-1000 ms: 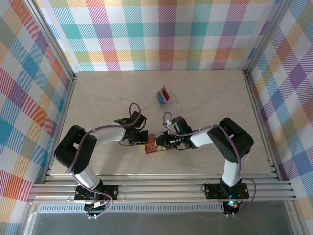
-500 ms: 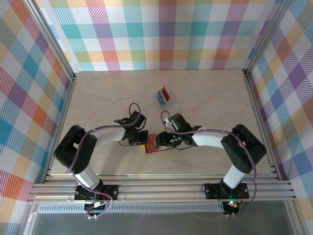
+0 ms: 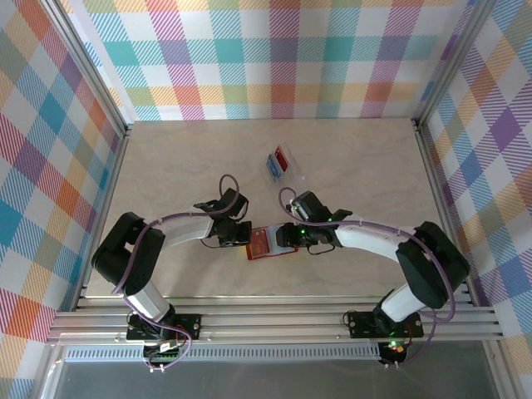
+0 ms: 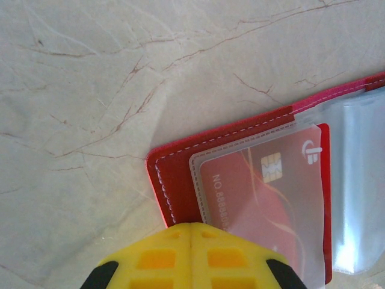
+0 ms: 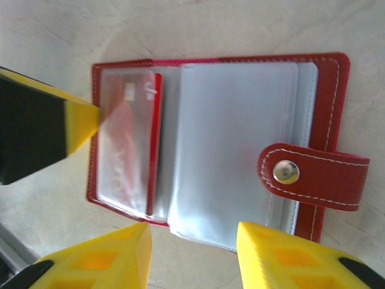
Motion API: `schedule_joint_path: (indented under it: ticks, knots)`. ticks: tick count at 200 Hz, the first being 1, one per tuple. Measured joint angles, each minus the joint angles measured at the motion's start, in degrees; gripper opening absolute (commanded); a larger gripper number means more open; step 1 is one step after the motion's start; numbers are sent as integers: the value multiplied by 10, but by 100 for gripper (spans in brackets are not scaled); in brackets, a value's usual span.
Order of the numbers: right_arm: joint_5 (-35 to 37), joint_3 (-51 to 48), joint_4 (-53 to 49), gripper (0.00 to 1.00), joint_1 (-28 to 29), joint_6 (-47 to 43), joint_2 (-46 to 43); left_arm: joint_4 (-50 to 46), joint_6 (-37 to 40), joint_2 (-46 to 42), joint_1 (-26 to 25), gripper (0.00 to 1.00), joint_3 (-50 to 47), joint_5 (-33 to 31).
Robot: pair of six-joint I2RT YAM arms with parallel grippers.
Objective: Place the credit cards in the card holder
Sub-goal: Insert the credit card into the card slot, then flip over the card slot in the card holder.
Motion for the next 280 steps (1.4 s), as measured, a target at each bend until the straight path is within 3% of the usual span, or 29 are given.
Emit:
schedule_joint_path:
  ticks: [90,179,280]
  knots:
    - [10,26,6,43,21,0,67,0,0,1,1,3,0,2]
    - [-98,7,122,55,24,35,85,0,0,2,1,3,1,2]
    - [-53,-43,110,63,70,66,43,0,0,3,2,3,1,7]
